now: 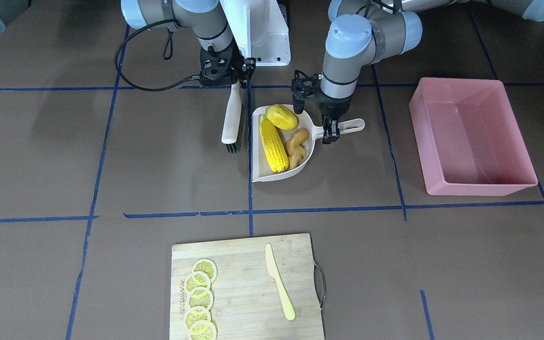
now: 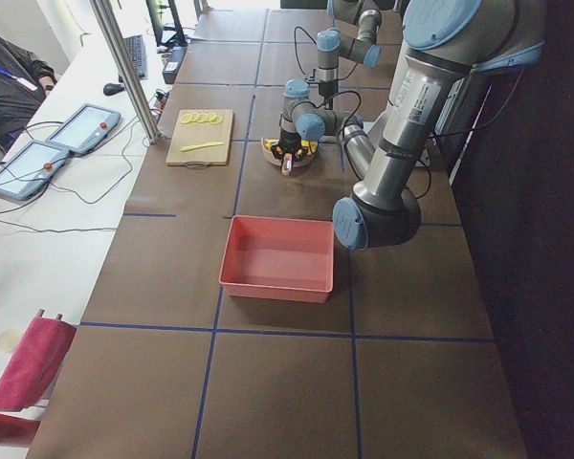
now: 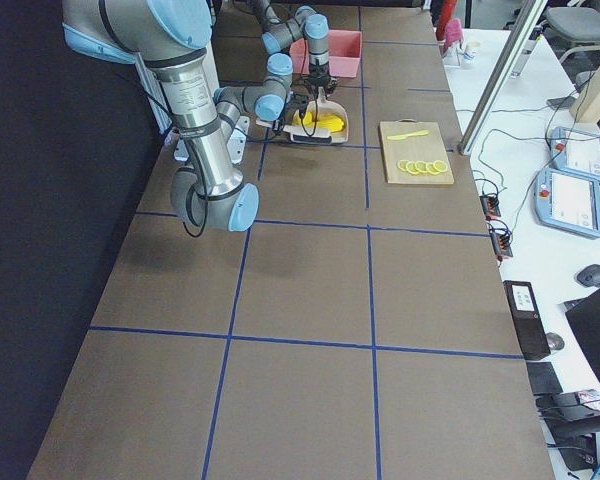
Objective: Sweep and dump trash into bin
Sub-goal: 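Push the items deeper into the dustpan, then lift the brush away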
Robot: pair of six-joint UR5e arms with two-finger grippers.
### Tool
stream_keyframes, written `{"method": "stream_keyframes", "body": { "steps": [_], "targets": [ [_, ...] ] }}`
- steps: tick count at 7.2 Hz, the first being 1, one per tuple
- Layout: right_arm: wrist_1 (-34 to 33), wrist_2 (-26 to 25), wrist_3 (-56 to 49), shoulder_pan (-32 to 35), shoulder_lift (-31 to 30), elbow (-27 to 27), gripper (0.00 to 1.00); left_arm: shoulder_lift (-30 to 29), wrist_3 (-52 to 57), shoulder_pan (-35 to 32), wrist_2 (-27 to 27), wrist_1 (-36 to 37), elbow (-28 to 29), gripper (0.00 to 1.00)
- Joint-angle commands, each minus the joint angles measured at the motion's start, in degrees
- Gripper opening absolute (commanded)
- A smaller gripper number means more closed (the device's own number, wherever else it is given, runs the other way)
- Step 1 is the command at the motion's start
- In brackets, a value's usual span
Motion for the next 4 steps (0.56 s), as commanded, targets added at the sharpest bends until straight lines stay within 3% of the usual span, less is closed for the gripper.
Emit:
{"method": "stream_keyframes", "body": {
  "steps": [1, 4],
  "targets": [
    [-4.94, -0.22, -4.95, 1.13, -0.55, 0.12, 0.0, -0.03, 0.0, -0.06, -0.15, -0.07, -0.09, 0.0],
    [-5.92, 0.22, -8.39, 1.05, -2.31, -0.14, 0.0, 0.41, -0.17, -3.29, -0.33, -0.59, -2.97, 0.0]
  ]
}}
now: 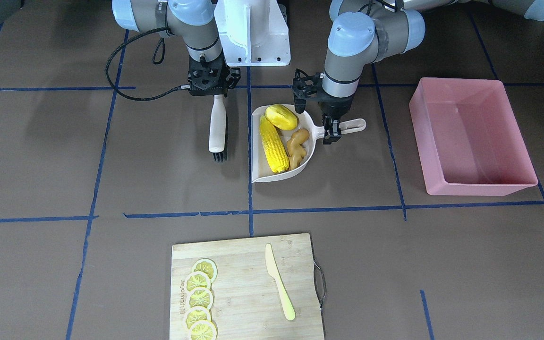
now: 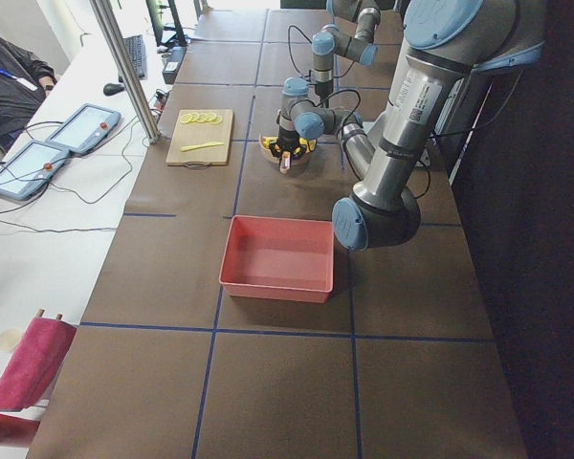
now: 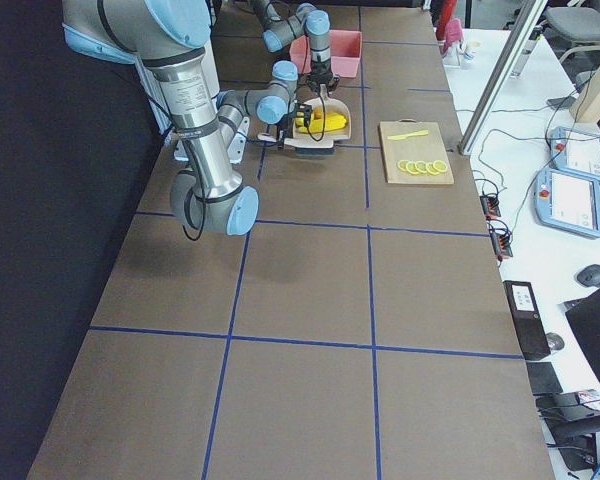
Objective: Sweep and dump trash into bin
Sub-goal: 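Lift the loaded dustpan with the left gripper and carry it over the pink bin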
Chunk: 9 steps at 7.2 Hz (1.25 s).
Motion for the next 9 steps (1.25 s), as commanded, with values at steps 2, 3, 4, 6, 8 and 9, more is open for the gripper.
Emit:
{"method": "stream_keyframes", "body": {
  "steps": [2, 3, 4, 6, 8, 9],
  "targets": [
    [-0.22, 0.08, -0.69, -0.13, -0.53, -0.13, 0.0, 0.52, -3.11, -4.54, -3.3, -0.39, -3.05, 0.0],
    [-0.14, -0.01, -0.69, -0.22, -0.62, -0.22, 0.0, 0.52, -3.29, -7.43, -8.03, 0.05, -3.31, 0.0],
    [-0.14, -0.44, -0.69, -0.57, -0.62, -0.31, 0.0, 2.7, -4.43, -10.33, -13.82, 0.23, -3.4, 0.0],
    [-0.05, -0.88, -0.69, -0.83, -0.62, -0.31, 0.0, 7.79, -3.22, -17.98, -24.9, -0.21, -5.23, 0.0],
    [0.04, -1.5, -0.69, -0.92, -1.5, -0.4, 0.0, 14.46, 4.83, -22.38, -25.74, -0.3, -9.19, 0.0],
    [0.04, -1.68, -0.69, -1.01, -1.5, -0.66, 0.0, 17.63, 10.8, -25.36, -25.83, -0.39, -10.69, 0.0]
  ]
}}
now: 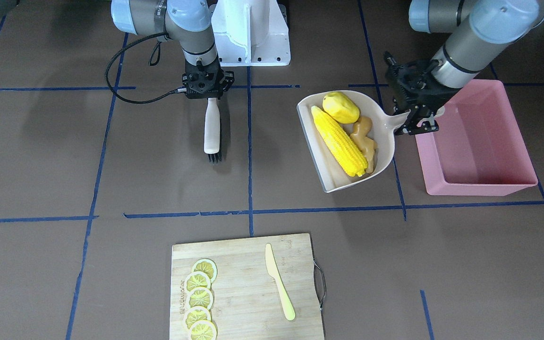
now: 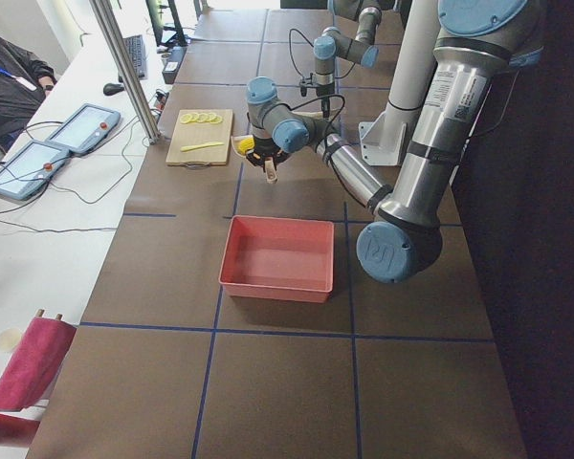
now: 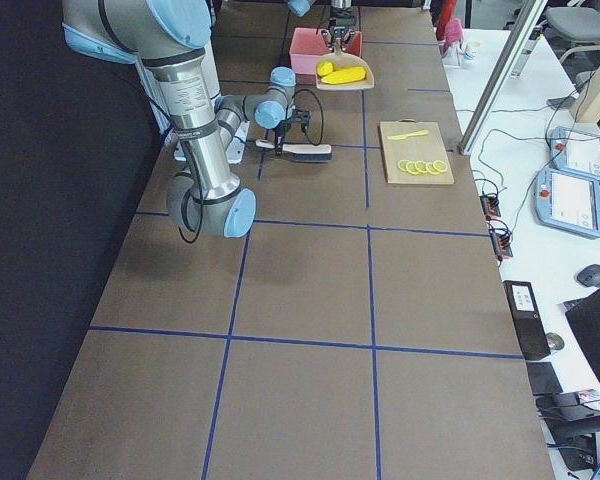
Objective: Sweep and dump trash into bin
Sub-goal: 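Lift the loaded dustpan with the left gripper and carry it over the pink bin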
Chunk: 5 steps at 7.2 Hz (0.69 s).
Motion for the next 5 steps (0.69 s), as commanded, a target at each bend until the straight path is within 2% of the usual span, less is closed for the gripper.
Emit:
{"method": "stream_keyframes", "body": {
  "steps": [1, 4, 5],
  "targets": [
    [0.1, -0.75, 0.0, -0.26, -0.18, -0.2, 0.0, 6.76, 13.39, -6.61, -1.8, -0.06, -2.34, 0.0],
    [0.02, -2.33, 0.0, -1.05, -0.44, -0.2, 0.0, 14.32, 30.82, -17.07, -7.77, 0.12, -0.33, 0.0],
    [0.1, -2.33, 0.0, -1.05, -0.53, -0.2, 0.0, 16.0, 38.17, -20.85, -11.36, -0.14, 3.25, 0.0]
  ]
}}
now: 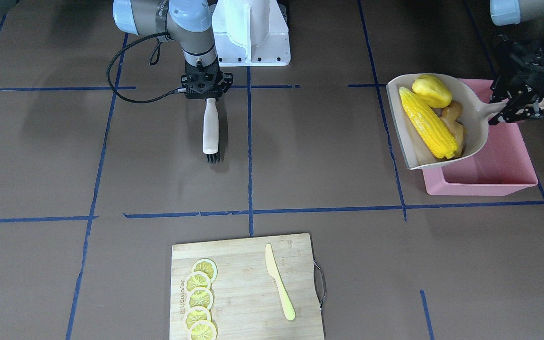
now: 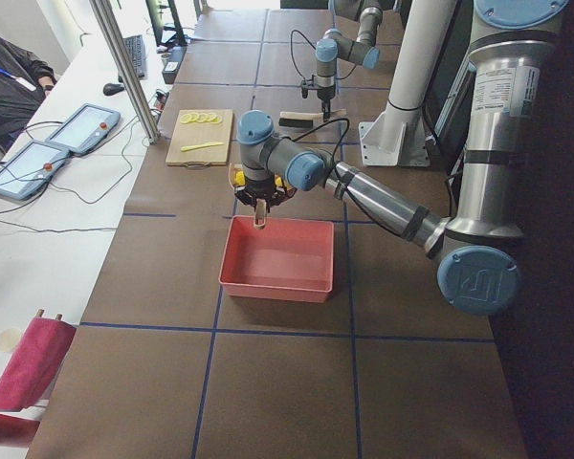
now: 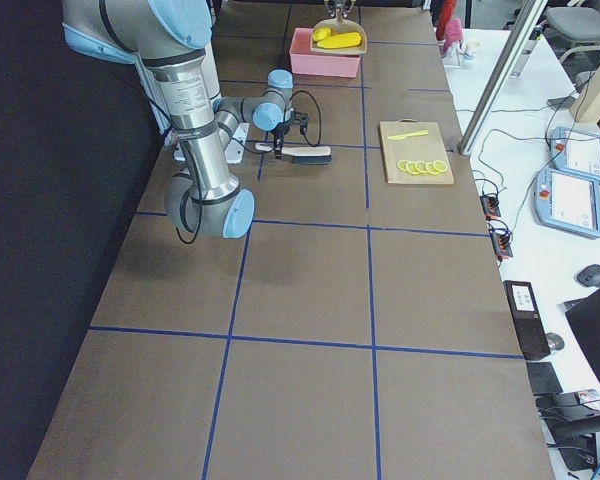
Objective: Sweep and dump trash into bin
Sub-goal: 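Tip the dustpan with the left gripper to pour the items into the bin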
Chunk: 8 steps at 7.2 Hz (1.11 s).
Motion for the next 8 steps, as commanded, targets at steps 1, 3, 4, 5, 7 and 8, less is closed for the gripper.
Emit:
{"method": "stream_keyframes", "body": {
  "steps": [1, 3, 4, 5, 7, 8],
  "targets": [
    [0.07, -0.18, 0.0, -0.07, -0.22, 0.0, 0.0, 2.38, 13.47, -7.53, -6.59, -0.31, 7.37, 0.0],
    [0.07, -0.18, 0.0, -0.25, -0.14, 0.0, 0.0, 2.38, 18.54, -10.46, -7.33, -3.62, 13.89, 0.0],
    [0.07, -0.18, 0.08, -0.25, -0.14, 0.0, 0.0, 2.56, 18.54, -10.72, -7.24, -7.13, 16.35, 0.0],
    [0.07, -0.18, 0.0, -0.25, -0.14, 0.0, 0.0, 2.73, 18.19, -11.25, -6.89, -8.3, 16.2, 0.0],
    [0.15, -0.18, 0.0, -0.42, -0.22, -0.09, 0.0, 2.82, 18.1, -13.19, -3.75, -8.31, 14.8, 0.0],
    [0.24, -0.18, 0.0, -0.6, -0.22, -0.09, 0.0, 3.0, 18.1, -13.1, 0.19, -8.31, 13.58, 0.0]
  ]
}}
